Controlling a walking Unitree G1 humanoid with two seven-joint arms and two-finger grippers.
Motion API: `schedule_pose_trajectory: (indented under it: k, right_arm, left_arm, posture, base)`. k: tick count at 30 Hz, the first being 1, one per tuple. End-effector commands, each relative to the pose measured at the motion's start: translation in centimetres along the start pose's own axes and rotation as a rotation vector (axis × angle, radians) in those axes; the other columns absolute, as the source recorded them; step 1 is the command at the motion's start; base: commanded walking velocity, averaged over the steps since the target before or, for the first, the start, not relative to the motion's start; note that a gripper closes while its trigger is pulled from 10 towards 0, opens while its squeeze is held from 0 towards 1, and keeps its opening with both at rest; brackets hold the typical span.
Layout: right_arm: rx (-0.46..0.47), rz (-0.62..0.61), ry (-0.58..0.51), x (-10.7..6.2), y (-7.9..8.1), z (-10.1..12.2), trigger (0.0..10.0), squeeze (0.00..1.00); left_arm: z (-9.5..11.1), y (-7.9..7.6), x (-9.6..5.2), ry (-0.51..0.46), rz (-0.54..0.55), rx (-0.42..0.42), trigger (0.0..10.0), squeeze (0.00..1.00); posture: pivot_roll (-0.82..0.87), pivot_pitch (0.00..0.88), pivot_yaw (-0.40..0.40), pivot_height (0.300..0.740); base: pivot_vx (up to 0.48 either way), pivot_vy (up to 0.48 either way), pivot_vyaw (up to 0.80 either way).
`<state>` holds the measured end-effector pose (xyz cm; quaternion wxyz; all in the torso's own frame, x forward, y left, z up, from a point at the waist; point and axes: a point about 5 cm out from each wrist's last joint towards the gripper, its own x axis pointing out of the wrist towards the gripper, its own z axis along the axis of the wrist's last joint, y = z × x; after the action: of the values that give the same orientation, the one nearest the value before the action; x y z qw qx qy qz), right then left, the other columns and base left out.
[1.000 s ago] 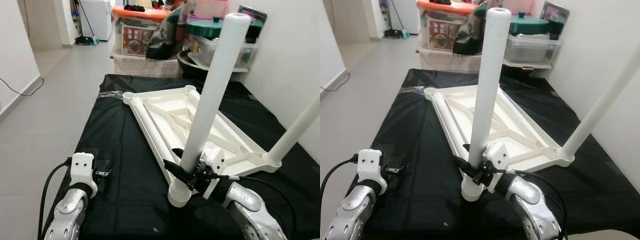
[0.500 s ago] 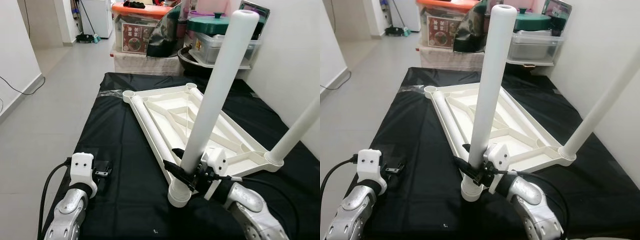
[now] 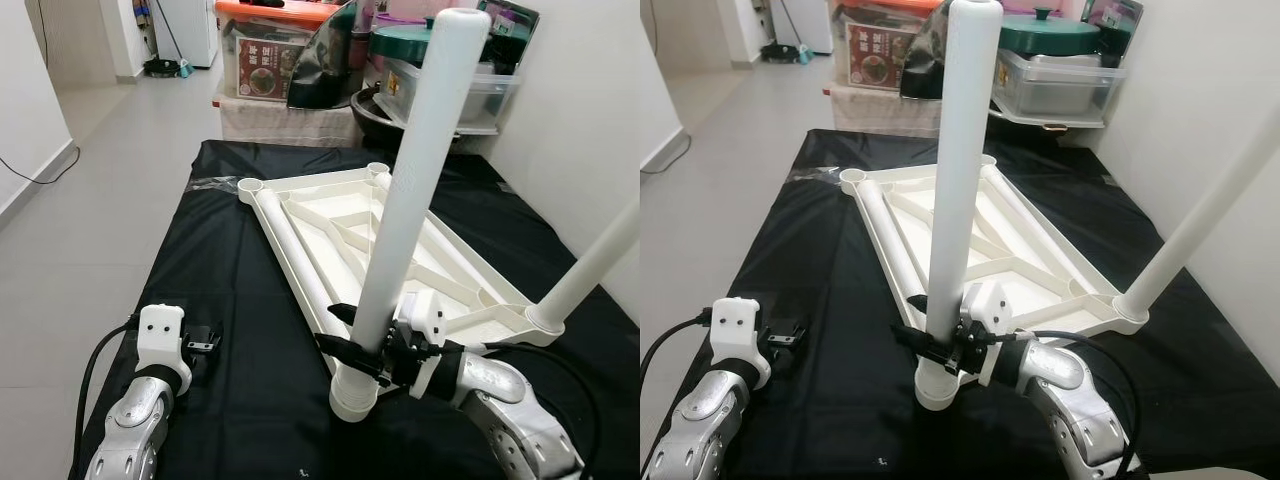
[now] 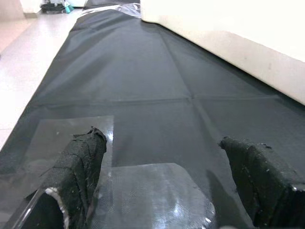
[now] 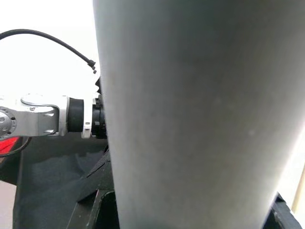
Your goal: Building children table
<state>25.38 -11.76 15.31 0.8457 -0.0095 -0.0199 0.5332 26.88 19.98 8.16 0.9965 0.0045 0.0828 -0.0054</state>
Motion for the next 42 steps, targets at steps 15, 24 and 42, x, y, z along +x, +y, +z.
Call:
schedule_pose_trajectory:
  k: [15,24,42]
  right_arm:
    - [0.050,0.179,0.008,0.9,0.9,-0.6,0.0,0.00]
    - [0.045,-0.090,0.049,1.3,-0.2,-1.5,0.0,0.00]
    - [0.264,-1.436,0.212,-6.1,-5.7,-4.8,0.0,0.00]
  left_arm:
    - [-0.6,-0.2,-0.5,0.024,-0.003,-0.024,10.0,0.00]
    - [-0.6,-0.2,-0.5,0.027,-0.005,-0.026,10.0,0.00]
    - [-0.3,-0.2,0.3,0.023,-0.004,-0.020,10.0,0.00]
  posture:
    - [0.16,0.000,-0.124,0.740]
    - [0.14,0.000,-0.115,0.740]
    - [0.12,0.000,-0.086,0.740]
  base:
    - [0.000,0.000,0.00]
    - [0.000,0.000,0.00]
    - [0.000,0.000,0.00]
